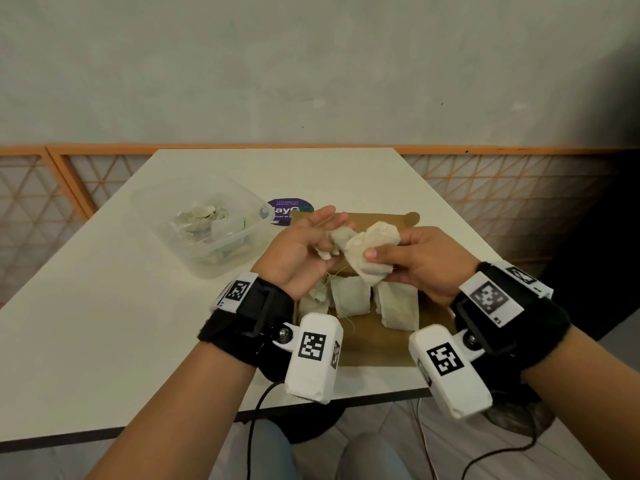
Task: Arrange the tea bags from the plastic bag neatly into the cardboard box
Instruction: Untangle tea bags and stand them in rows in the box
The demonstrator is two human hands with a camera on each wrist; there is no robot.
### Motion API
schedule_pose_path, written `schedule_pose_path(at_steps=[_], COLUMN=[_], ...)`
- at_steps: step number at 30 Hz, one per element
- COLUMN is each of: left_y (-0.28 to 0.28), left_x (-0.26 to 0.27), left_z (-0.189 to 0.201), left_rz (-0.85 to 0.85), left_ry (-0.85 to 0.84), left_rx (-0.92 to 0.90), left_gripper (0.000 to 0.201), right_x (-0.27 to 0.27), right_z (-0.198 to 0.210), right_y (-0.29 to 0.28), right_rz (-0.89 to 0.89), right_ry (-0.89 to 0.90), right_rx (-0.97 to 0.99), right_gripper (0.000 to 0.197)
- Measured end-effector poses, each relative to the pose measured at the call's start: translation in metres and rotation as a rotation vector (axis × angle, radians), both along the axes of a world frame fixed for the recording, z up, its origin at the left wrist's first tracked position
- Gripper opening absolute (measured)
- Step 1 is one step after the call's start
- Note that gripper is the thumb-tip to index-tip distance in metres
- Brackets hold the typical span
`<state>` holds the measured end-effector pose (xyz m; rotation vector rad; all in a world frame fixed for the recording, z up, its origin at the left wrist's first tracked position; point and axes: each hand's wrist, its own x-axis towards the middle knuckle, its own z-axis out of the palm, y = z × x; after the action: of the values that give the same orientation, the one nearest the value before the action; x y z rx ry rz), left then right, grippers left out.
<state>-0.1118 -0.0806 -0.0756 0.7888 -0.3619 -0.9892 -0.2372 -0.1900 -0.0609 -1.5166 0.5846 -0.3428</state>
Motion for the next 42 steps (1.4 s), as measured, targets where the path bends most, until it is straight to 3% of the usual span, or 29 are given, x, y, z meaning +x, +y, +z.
schedule_pose_path(at_steps=[5,10,14,17,21,23,25,27,30,33,35,38,41,42], left_y=[0.007,0.003,-0.003,-0.006,-0.001,0.005,0.006,0.000,-0.013,-0.013,-0.009,-0.005,0.000,0.002], left_x=[0.005,0.001,-0.003,-0.007,-0.001,-0.002,-0.010,-0.017,-0.012,0.005,0.013,0.011,0.005,0.002], left_z=[-0.006,-0.002,0.003,0.007,0.010,0.008,0.010,0.009,0.005,0.002,0.000,-0.001,0.006,0.009], left_rz=[-0.065,-0.151,-0.246,-0.224,-0.042,-0.013,-0.117,-0.152,0.054,0.334,0.367,0.241,-0.003,-0.085], left_ry=[0.027,-0.035,-0.167,-0.219,-0.167,-0.285,-0.441,-0.441,-0.360,-0.280,-0.288,-0.338,-0.307,-0.316], left_rx=[0.014,0.034,0.129,0.211,0.119,0.178,0.232,0.251,0.275,0.267,0.278,0.413,0.465,0.451], left_gripper=[0.060,0.069,0.084,0.076,0.049,0.030,0.011,0.024,0.036,0.024,0.025,0.033,0.013,0.021], right_x=[-0.012,-0.012,-0.002,0.006,0.007,0.006,0.006,0.007,0.009,0.005,0.001,0.003,0.011,0.014], right_z=[0.001,0.016,0.009,0.001,-0.001,0.002,0.005,0.006,0.002,-0.003,-0.002,0.004,0.010,0.011], right_y=[-0.015,-0.011,-0.001,0.000,-0.010,-0.012,-0.012,-0.008,-0.007,-0.010,-0.013,-0.013,-0.012,-0.011], right_rz=[-0.148,0.114,0.259,0.168,0.007,-0.050,-0.042,-0.006,0.008,0.004,0.012,-0.006,-0.061,-0.076], right_ry=[-0.064,-0.167,-0.041,0.029,-0.016,-0.079,-0.129,-0.153,-0.166,-0.172,-0.169,-0.161,-0.168,-0.169], right_rx=[-0.201,-0.077,-0.215,-0.349,-0.305,-0.216,-0.124,-0.110,-0.112,-0.079,-0.065,-0.040,-0.047,-0.046], right_gripper=[0.016,0.035,0.041,0.033,0.024,0.017,0.019,0.020,0.028,0.031,0.026,0.019,0.013,0.013])
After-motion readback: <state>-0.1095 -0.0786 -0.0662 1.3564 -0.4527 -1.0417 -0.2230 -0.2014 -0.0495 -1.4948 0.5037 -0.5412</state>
